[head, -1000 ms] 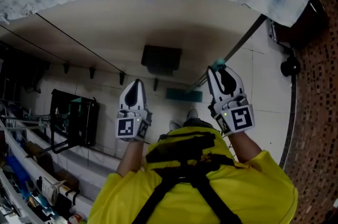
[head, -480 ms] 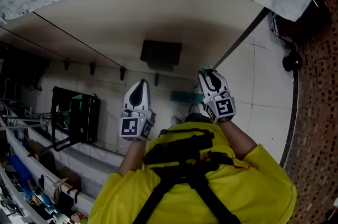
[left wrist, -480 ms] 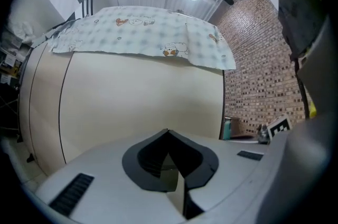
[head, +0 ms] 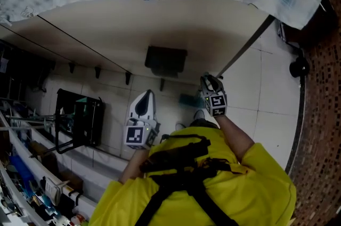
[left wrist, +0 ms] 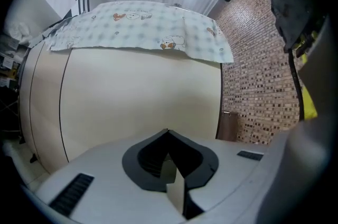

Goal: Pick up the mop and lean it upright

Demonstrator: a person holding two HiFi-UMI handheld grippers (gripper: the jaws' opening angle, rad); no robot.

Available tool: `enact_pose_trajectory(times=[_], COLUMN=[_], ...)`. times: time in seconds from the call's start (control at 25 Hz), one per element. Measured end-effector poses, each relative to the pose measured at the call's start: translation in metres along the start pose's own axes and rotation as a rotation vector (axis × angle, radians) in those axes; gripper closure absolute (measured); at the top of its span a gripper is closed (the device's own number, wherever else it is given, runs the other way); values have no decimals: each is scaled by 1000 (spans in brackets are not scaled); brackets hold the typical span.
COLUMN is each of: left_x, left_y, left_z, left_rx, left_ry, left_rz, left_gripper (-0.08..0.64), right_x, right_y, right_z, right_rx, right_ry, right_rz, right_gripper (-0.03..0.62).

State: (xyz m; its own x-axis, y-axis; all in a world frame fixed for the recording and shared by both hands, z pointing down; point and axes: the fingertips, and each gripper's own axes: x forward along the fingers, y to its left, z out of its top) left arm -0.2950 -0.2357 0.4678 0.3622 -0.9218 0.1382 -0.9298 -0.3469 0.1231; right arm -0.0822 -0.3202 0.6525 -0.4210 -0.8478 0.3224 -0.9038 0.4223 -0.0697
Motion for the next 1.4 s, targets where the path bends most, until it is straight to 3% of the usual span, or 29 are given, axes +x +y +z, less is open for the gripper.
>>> enact_pose_trajectory(times=[0.24, 0.44, 0.48, 0.56, 0.88, 1.04, 1.16, 1.2, 1.4], left_x=[7, 16, 18, 20, 25, 24, 24, 24, 21], left_y=[0, -3, -2, -1, 2, 5, 6, 6, 0], left_z=[-11, -7, -7, -8, -9, -2, -3, -1, 21], left_rx=[-16, -23, -21, -23, -33, -33, -45, -43, -47], left_ry=[41, 11, 12, 12, 28, -6, 6, 0, -54], left_rz=[4, 1, -1, 1, 10, 15, 13, 10, -14], left_gripper=[558, 558, 557, 558, 558, 558, 558, 558, 558], right_x=[50, 64, 66, 67, 41, -22, -68, -84, -147], right_y=[-30, -42, -43, -43, -45, -32, -24, -21, -4], right_z=[3, 10, 11, 7, 31, 85, 138, 156, 224], right_rx=[8, 11, 13, 13, 1, 59, 44, 38, -5], right_ry=[63, 77, 74, 80, 78, -43, -152, -192, -343], right_rz=[-55, -116, -120, -102, -98, -50, -24, -21, -17], right_gripper=[486, 482, 477, 383, 374, 446, 521, 574, 588])
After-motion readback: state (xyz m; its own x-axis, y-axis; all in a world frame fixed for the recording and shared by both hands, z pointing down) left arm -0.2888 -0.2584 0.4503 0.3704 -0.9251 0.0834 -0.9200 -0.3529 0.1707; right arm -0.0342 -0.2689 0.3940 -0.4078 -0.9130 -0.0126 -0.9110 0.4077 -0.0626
